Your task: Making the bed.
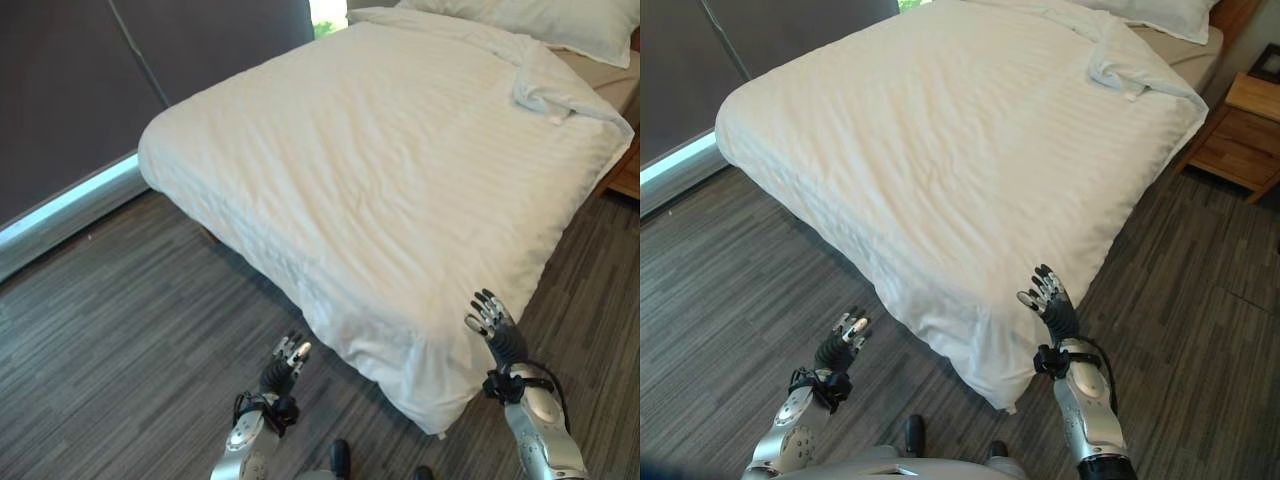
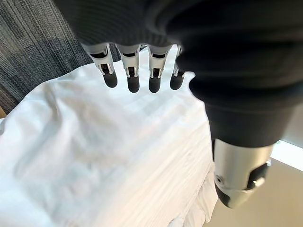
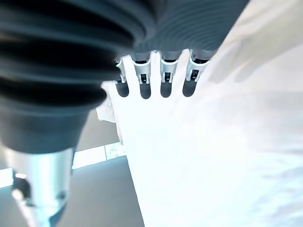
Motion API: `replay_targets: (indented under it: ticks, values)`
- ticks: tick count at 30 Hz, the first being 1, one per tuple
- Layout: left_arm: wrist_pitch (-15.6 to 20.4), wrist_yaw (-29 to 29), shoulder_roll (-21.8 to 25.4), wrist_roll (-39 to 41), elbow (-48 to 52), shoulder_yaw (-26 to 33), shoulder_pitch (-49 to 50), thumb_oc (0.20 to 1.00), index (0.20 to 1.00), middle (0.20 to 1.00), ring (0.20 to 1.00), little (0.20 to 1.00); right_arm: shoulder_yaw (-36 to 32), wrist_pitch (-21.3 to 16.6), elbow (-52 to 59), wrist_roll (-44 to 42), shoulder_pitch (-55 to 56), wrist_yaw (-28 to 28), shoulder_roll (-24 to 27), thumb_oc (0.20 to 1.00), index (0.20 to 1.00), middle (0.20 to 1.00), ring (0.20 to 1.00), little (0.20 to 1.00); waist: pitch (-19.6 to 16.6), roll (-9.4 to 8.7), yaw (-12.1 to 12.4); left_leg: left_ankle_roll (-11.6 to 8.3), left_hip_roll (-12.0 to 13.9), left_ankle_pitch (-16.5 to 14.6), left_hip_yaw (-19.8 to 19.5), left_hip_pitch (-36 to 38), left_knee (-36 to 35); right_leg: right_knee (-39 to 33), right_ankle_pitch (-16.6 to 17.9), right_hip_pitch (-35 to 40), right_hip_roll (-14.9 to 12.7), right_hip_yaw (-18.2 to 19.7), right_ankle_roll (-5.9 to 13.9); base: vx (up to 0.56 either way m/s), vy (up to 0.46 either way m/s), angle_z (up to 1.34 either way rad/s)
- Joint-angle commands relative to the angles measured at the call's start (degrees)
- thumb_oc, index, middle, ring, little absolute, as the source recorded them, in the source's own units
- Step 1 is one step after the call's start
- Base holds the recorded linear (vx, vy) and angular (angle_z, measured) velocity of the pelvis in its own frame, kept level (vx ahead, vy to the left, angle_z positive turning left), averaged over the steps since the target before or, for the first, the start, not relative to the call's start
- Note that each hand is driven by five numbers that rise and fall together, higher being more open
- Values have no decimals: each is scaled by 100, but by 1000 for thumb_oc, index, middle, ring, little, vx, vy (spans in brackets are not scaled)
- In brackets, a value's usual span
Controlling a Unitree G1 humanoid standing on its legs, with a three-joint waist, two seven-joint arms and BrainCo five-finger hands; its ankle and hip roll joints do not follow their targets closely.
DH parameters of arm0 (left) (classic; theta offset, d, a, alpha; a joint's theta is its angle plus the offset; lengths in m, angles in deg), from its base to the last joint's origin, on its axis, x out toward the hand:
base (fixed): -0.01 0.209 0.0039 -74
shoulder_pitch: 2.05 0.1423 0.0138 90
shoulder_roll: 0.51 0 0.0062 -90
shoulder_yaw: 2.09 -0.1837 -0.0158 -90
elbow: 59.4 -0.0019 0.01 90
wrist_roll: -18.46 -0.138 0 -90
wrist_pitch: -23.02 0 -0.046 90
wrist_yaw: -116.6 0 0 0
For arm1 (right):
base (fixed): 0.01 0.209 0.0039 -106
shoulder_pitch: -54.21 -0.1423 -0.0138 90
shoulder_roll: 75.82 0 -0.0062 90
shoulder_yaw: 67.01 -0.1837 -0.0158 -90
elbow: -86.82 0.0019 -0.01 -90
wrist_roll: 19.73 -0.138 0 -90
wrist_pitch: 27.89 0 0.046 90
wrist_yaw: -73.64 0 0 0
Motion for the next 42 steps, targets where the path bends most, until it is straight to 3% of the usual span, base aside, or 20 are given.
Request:
replay_targets:
  ticks: [1,4,5,8,10,13,14,16,20,21,22,23,25,27,29,31,32,33,36,42]
  values:
    - [360,41,171,-172,100,256,-283,1000,1000,1000,1000,1000,-129,-224,338,66,9,34,-31,1000,1000,1000,1000,1000,-176,-320,87,100,70,-394,-121,351,34,293,615,-330,-586,-296,348,8,25,6]
    - [334,119,153,-98,144,230,-364,1000,1000,1000,1000,1000,-332,-255,429,76,369,-75,-95,1000,1000,1000,1000,1000,-108,-307,-89,110,40,-379,-118,356,34,445,669,-424,-643,-173,367,-55,66,4]
    - [311,149,165,-117,184,135,-401,1000,1000,1000,1000,1000,-416,-248,378,93,460,-188,-160,1000,1000,1000,1000,1000,3,-286,-245,122,22,-367,54,282,34,439,937,-639,-709,-158,445,-141,99,4]
    - [274,111,277,-263,239,-51,-535,1000,1000,1000,1000,1000,-503,-231,379,158,505,-255,-163,1000,1000,1000,1000,1000,222,-235,-444,132,59,-292,346,120,34,651,1086,-1029,-655,-48,502,-282,77,-39]
    - [269,120,358,-406,205,-159,-717,1000,1000,1000,1000,1000,-479,-217,424,190,484,-274,-134,1000,1000,1000,1000,1000,340,-137,-583,165,143,-152,560,26,34,1355,588,-1081,-437,-100,408,-275,109,-59]
    - [286,175,310,-364,231,-27,-679,1000,1000,1000,1000,1000,-364,-217,288,-107,345,-267,-193,1000,1000,1000,1000,1000,309,-87,-481,214,305,-71,1109,31,52,2137,9,-928,-270,-550,182,-201,63,-76]
    - [273,174,286,-338,268,37,-608,1000,1000,1000,1000,1000,-324,-209,241,-117,289,-285,-185,1000,1000,1000,1000,1000,285,-125,-419,195,337,-67,1273,5,79,2116,-79,-869,-241,-682,149,-203,-53,-138]
    - [303,169,217,-193,339,172,-458,1000,1000,1000,1000,1000,-156,-199,144,-77,-1,-372,-146,1000,1000,1000,1000,1000,160,-296,-159,75,377,47,1661,-122,113,930,-67,-390,-202,-1154,50,-213,-172,-150]
    - [336,182,85,-76,231,229,-351,1000,1000,1000,1000,1000,-23,-228,121,-156,-145,-324,-10,1000,1000,1000,1000,1000,86,-357,-78,-54,537,169,1721,-232,280,399,79,-262,32,-806,11,-90,-196,-101]
    - [303,156,-7,206,251,257,-262,1000,1000,1000,1000,1000,6,-242,196,-253,-235,-259,198,1000,1000,1000,1000,1000,246,-458,35,-201,674,71,1432,-536,1048,257,124,-197,117,-712,-95,-128,-262,-20]
    - [303,155,-8,207,249,259,-268,1000,1000,1000,1000,1000,5,-244,193,-254,-241,-257,200,1000,1000,1000,1000,1000,235,-451,37,-203,688,73,1432,-568,1068,253,139,-219,127,-710,-102,-239,-216,-27]
    - [331,113,-11,98,306,185,-252,1000,1000,1000,1000,1000,8,-227,23,-205,-390,-283,379,1000,1000,1000,1000,1000,403,-482,244,-262,464,-143,212,-616,1517,366,173,-290,91,-558,-155,-128,-48,-48]
    - [305,89,-33,35,296,172,-230,1000,1000,1000,1000,1000,-42,-216,-152,-292,-436,-373,346,1000,1000,1000,1000,1000,402,-511,243,-278,383,-345,-109,-531,1655,387,222,-341,48,-531,-153,-120,-59,-105]
    - [268,58,-107,134,269,180,-106,1000,1000,1000,1000,1000,-87,-221,-189,-698,-343,-290,174,1000,1000,1000,1000,1000,221,-475,135,-187,408,-608,-102,-161,1332,406,235,-385,81,-485,-136,0,1,-31]
    - [226,90,-120,90,196,64,-136,1000,1000,1000,1000,1000,-157,-229,-145,-781,-191,-300,37,1000,1000,1000,1000,1000,-21,-319,52,-114,295,-386,-279,174,457,403,235,-370,175,-457,-137,86,88,11]
    - [227,115,-97,1,217,5,-166,1000,1000,1000,1000,1000,-144,-232,-120,-745,-151,-350,9,1000,1000,1000,1000,1000,-76,-281,-2,-92,228,-350,-348,278,300,441,235,-374,172,-449,-127,36,71,17]
    - [224,654,497,-1177,385,645,-399,1000,1000,1000,1000,1000,180,318,-155,-371,190,47,108,1000,1000,1000,1000,1000,142,33,-198,111,328,-677,-459,737,149,2103,17,-1140,-103,-87,20,-17,73,9]
    - [218,691,478,-1191,374,729,-333,1000,1000,1000,1000,1000,259,346,-266,-386,103,-10,85,1000,1000,1000,1000,1000,50,-41,-65,119,212,-671,-426,703,133,1726,29,-914,-169,-310,-10,-46,52,5]
    - [239,825,342,-1052,200,820,-294,1000,1000,1000,1000,1000,440,313,-352,-673,-170,-76,71,1000,1000,1000,1000,1000,-39,-92,6,101,145,-625,-378,634,131,935,126,-590,-92,-87,11,-56,32,0]
    - [381,840,204,-897,305,1167,77,1000,1000,1000,1000,1000,281,116,-55,-427,-332,96,298,1000,1000,1000,1000,1000,-177,-213,211,129,115,-608,-403,641,109,592,215,-376,-96,-169,-23,-24,15,-7]
